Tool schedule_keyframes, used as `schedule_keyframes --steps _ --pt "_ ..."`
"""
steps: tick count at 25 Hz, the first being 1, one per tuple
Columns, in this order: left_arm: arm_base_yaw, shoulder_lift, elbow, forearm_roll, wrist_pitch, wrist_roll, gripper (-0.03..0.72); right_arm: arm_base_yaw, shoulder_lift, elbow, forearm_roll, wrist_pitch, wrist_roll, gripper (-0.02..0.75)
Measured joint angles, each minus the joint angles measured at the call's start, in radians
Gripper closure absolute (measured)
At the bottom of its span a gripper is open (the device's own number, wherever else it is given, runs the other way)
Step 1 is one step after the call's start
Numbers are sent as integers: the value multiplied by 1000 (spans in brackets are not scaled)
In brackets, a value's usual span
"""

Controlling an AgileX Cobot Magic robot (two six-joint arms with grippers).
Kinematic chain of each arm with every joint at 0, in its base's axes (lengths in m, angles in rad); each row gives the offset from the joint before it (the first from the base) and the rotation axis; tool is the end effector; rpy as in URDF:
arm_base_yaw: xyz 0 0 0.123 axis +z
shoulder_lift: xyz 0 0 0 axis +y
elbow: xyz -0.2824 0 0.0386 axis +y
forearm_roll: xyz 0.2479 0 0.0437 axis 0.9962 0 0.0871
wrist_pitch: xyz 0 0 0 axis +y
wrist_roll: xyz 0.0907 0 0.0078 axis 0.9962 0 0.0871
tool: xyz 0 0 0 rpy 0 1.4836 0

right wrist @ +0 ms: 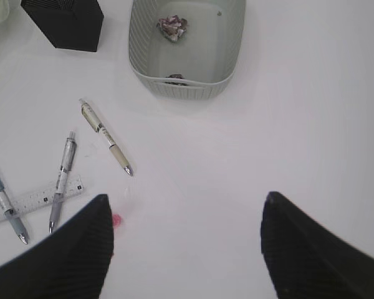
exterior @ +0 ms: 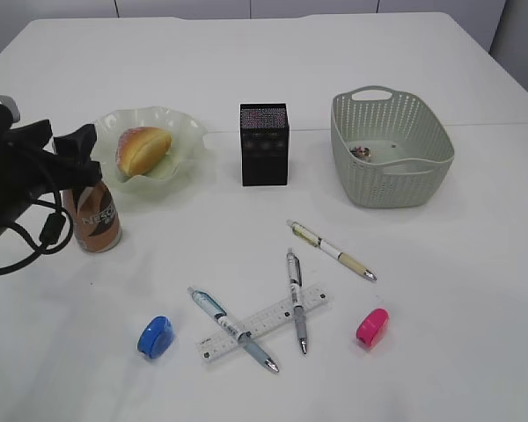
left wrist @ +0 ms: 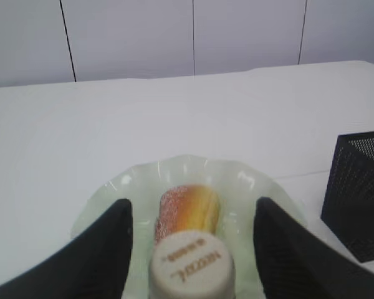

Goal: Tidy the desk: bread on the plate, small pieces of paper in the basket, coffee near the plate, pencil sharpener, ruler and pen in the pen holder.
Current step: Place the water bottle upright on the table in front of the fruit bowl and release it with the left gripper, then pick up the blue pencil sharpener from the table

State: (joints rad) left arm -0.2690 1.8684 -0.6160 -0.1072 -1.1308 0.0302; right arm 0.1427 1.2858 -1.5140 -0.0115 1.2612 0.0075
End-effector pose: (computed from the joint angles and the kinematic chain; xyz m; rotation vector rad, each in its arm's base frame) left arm 0.3199 -0.0790 0.1565 0.1285 1.6039 -0.1426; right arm 0.2401 0.0335 0.4296 -0.1700 2.5114 0.0458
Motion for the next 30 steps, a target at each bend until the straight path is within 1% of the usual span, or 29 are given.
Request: schedule_keyframes --steps 3,7,9,12,15,19,22,26,28,30 --pt "0 -46 0 0 42 8 244 0 0 0 0 0 0 166" --pt "0 -124 2 0 119 70 243 0 0 0 0 0 0 166" --pt "0 -172 4 0 153 79 244 0 0 0 0 0 0 166" --pt "0 -269 6 0 244 84 244 0 0 0 0 0 0 166" --pt "0 -388 6 0 371 86 244 0 0 0 0 0 0 166" --pt "0 -537 6 4 598 86 244 0 0 0 0 0 2 166" --pt "0 -640 -33 4 851 86 244 0 0 0 0 0 4 166" --pt "-7 -716 -123 10 1204 86 244 0 0 0 0 0 10 166" --pt "-42 -731 -169 10 1340 86 244 0 0 0 2 0 16 166" --pt "-94 -733 -206 10 1436 86 244 0 0 0 12 0 18 166"
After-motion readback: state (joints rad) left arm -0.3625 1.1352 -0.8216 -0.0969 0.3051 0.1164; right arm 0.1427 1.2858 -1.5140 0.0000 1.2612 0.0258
